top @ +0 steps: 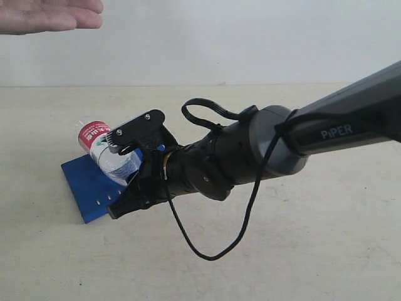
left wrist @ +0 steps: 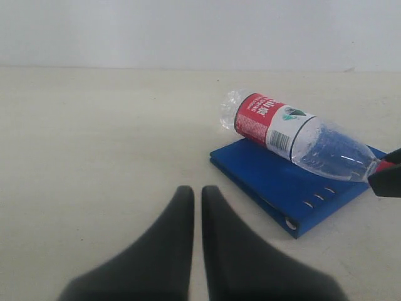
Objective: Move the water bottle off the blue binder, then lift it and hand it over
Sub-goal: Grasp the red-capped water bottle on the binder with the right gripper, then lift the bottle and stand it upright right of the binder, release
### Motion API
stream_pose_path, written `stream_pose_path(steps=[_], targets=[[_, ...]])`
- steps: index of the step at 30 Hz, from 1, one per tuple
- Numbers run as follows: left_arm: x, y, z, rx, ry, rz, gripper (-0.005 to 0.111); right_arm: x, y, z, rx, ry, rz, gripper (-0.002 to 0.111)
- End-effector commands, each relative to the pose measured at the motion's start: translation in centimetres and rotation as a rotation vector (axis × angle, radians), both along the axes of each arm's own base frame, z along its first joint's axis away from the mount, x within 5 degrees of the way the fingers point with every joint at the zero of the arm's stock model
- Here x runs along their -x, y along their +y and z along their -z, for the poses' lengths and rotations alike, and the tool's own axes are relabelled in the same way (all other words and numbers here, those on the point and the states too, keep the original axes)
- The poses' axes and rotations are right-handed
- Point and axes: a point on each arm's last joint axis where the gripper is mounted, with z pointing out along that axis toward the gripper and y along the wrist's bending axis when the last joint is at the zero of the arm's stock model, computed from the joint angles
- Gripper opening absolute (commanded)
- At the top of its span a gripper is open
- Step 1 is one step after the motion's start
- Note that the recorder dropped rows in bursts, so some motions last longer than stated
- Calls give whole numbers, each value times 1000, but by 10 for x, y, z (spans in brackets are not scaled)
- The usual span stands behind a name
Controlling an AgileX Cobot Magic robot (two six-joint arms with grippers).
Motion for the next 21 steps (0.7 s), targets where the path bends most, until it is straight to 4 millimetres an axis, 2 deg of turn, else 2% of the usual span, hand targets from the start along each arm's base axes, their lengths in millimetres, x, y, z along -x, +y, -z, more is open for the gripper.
stream_pose_path(steps=[1, 5, 13, 18, 21], targets=[[0, 0, -1, 5, -6, 0, 4, -10, -10, -11, -11, -8, 37, 0], [0, 0, -1, 5, -6, 0, 4, -31, -37, -23, -23, 23, 151, 0], [0, 0, -1, 5, -6, 0, 4, -71, -114, -55, 12, 36, 359, 0], [0, 0, -1, 5, -6, 0, 4, -75, -145, -83, 32, 8, 410, 0], [0, 0, -1, 5, -6, 0, 4, -70, -154, -105, 33, -40, 405, 0]])
